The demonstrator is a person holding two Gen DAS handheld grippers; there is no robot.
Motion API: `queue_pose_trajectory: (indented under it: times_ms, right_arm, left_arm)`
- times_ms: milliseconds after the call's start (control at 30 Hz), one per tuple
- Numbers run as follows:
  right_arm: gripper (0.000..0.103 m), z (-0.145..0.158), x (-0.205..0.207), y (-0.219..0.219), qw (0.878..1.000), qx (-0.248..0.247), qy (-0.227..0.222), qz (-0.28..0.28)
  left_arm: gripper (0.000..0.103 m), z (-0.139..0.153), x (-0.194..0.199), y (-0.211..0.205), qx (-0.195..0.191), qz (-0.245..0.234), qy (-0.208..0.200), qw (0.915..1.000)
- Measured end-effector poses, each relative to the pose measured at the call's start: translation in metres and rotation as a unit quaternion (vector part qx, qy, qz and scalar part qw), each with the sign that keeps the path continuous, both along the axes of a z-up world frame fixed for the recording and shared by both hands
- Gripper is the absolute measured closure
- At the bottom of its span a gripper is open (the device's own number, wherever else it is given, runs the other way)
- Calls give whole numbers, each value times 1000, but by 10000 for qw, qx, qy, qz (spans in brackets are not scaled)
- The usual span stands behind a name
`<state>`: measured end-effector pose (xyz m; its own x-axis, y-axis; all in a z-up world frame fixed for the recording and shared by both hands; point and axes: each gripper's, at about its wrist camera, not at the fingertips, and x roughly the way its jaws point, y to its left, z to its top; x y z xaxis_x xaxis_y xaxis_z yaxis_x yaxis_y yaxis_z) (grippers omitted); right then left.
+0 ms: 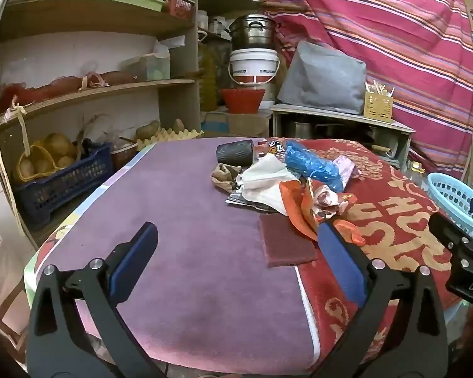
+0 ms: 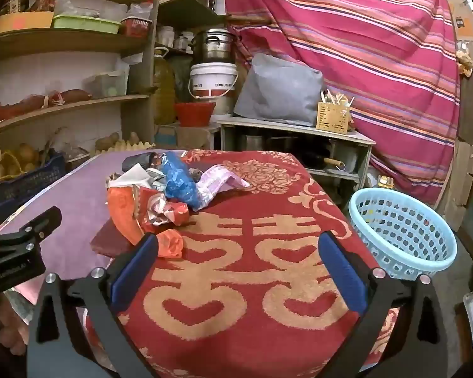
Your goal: Collect trash
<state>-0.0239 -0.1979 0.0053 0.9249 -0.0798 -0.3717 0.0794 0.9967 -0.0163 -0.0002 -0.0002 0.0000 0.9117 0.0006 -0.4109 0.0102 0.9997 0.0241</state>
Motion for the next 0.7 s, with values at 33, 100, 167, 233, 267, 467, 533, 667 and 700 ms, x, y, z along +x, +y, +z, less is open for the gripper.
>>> queue_pose_trajectory:
  times_ms: [33,100,167,233,267,467,533,667,700]
  right_arm:
    - [4,0,0,0,10000,-14,33,-1]
    - [4,1,0,0,10000,-5,17,-3]
    - [4,1,-1,-1,10000,6,-7,-11]
    - [4,2,-2,-1,10000,11,-23,-16]
    - [4,2,-3,-2,10000,14,-23,-16]
    - [4,1,-1,-2,10000,-9,40,-15]
    - [4,1,-2,-2,10000,-5,31,-18]
    - [4,2,-1,-3,10000,-12,2,-30]
    - [4,3,0,-4,10000,-17,-3,-33]
  left_arm:
    - [5,0,0,0,-2,3,3,10000]
    - [5,0,0,0,-5,3,14,10000]
    - [5,-1,0,0,22,11,11,10000]
    - [5,2,0,-6,48,2,4,10000]
    - [5,1,2,-10,65,-4,-2,10000]
    - [5,3,0,-9,62,-32,-14,10000]
    - [5,2,0,-10,68,-29,-22,10000]
    - [5,2,0,-7,49,-44,-9,10000]
    - [5,3,0,-8,37,-56,-5,10000]
